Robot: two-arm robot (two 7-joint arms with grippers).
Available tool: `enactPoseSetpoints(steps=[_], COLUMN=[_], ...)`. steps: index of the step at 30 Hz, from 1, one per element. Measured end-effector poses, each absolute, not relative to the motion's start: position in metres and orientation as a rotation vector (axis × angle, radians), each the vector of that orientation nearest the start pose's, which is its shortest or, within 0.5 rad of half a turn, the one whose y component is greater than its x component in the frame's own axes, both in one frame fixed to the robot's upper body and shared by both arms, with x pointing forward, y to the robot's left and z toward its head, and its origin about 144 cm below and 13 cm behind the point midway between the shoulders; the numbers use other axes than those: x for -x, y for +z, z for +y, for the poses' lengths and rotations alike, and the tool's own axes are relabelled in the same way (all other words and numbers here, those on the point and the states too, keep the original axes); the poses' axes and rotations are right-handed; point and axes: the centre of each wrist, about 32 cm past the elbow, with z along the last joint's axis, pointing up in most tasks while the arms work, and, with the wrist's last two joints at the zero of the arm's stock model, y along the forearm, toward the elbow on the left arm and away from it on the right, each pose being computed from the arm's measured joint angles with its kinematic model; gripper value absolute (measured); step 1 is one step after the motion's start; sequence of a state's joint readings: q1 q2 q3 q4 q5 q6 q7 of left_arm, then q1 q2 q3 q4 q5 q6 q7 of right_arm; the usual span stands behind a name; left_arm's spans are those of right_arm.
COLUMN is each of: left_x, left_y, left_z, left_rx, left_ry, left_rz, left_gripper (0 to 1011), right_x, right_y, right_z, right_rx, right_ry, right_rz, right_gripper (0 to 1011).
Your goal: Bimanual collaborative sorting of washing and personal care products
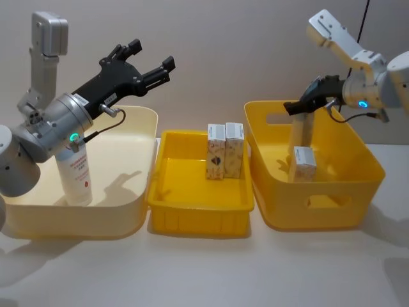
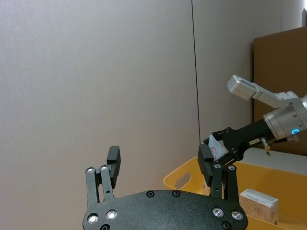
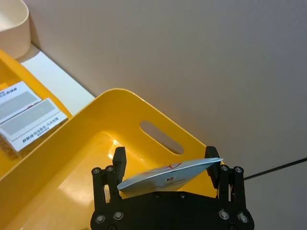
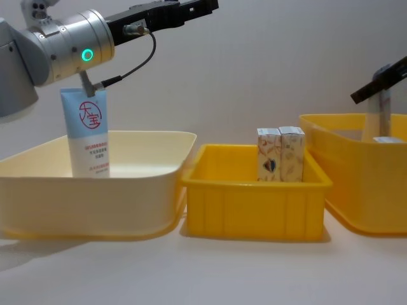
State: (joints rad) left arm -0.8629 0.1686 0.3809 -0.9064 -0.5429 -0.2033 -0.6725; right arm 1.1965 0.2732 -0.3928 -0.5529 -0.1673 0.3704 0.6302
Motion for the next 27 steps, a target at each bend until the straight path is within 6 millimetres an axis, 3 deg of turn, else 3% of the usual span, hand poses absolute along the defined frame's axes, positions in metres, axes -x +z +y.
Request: enactPoseSetpoints(steps=[14,27], left_x=[-0.666,-0.666], left_y=[1.296,1.296], left_z=[0.217,0.217], left_rx=[0.303,0.303], left_ry=[0.708,0.708], left_rz=[-0.213,-0.213], left_gripper=[1001,1002], right_x=[-0.713,-0.713], right_y=[1.384,1.416], right_z=[-0.321,-0.345], right_rx=[0.698,0.839], right_ry=[-1.081,-0.93], right_rz=[-0.048,0.005], right_gripper=[1001,1001])
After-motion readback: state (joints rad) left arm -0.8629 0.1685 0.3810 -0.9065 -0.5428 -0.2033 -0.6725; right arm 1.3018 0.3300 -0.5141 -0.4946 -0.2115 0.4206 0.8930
